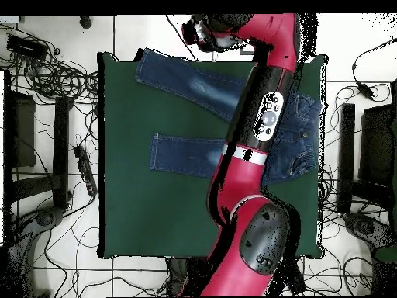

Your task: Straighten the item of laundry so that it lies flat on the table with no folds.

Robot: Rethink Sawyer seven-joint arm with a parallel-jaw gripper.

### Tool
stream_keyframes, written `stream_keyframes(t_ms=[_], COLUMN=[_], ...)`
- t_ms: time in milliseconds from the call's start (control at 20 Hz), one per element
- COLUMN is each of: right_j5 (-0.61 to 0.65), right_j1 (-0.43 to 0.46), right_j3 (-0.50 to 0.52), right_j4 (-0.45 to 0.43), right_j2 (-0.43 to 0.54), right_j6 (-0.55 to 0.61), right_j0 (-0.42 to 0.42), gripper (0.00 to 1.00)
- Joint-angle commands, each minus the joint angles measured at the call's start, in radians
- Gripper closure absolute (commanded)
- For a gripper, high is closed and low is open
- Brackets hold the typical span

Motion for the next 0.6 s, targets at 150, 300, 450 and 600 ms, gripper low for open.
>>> stream_keyframes(t_ms=[150, 300, 450, 600], right_j5=[0.175, 0.145, 0.192, 0.18], right_j1=[0.038, 0.039, 0.033, 0.034], right_j3=[-0.109, -0.152, -0.177, -0.184], right_j4=[-0.137, -0.296, -0.48, -0.584], right_j2=[0.05, 0.17, 0.303, 0.39], right_j6=[0.028, 0.156, 0.205, 0.202], right_j0=[0.044, 0.036, 0.028, 0.018], gripper=[0.0, 0.0, 0.0, 0.0])
